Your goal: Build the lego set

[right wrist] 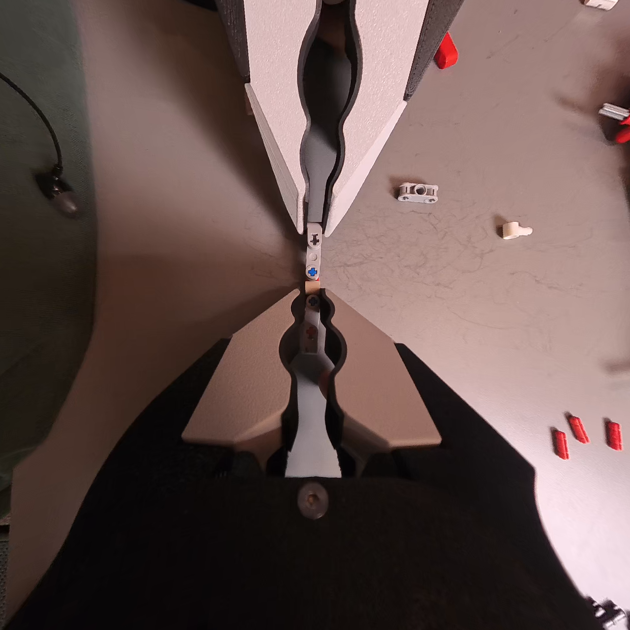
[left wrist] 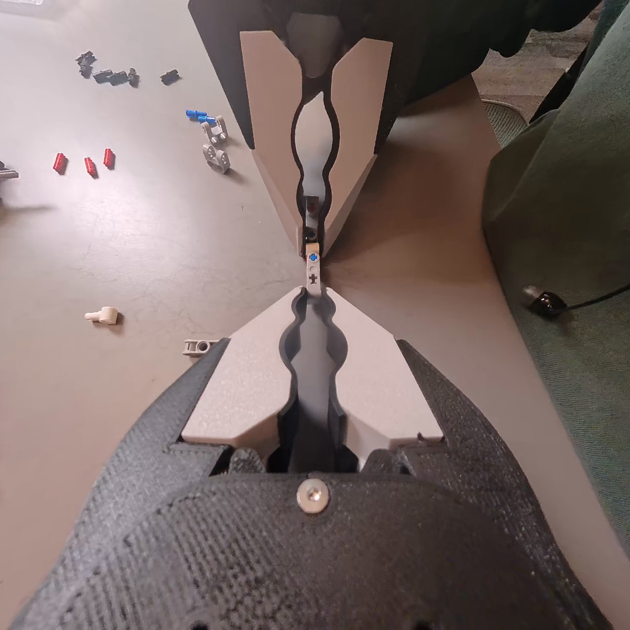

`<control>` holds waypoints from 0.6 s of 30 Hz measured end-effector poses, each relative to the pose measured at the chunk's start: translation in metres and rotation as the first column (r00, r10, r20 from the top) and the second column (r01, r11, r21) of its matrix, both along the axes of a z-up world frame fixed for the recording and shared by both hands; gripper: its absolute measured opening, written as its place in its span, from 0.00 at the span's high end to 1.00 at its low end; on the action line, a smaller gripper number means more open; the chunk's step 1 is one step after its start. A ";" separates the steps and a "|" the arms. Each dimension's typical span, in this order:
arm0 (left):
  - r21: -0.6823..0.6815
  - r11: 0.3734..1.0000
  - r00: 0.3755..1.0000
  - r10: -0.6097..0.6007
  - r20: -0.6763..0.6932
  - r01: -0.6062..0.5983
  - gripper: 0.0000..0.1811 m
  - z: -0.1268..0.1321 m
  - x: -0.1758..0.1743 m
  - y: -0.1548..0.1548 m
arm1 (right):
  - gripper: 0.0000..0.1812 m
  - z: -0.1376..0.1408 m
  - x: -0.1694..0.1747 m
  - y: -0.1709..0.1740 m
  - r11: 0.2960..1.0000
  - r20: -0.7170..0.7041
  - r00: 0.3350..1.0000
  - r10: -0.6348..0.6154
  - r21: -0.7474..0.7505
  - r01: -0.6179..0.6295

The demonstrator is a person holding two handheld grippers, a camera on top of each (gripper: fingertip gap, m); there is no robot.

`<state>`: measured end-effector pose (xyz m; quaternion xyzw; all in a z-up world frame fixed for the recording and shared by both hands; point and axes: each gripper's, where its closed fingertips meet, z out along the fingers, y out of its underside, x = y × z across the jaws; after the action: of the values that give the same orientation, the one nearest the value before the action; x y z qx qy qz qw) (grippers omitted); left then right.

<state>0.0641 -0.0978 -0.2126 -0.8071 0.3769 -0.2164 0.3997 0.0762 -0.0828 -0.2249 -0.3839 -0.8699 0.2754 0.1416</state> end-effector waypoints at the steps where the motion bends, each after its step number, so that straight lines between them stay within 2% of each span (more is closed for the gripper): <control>1: 0.000 1.000 1.000 0.001 0.001 -0.001 0.97 0.000 0.000 0.000 | 0.97 0.000 0.000 0.000 1.000 -0.001 1.000 0.001 0.000 -0.001; 18: 0.002 1.000 1.000 0.007 0.022 -0.007 0.94 0.003 -0.002 0.001 | 0.97 -0.001 0.001 -0.001 1.000 0.000 1.000 0.019 -0.001 -0.019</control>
<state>0.0622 -0.0972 -0.2092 -0.8055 0.3699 -0.2235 0.4054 0.0774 -0.0833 -0.2257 -0.3756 -0.8734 0.2772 0.1387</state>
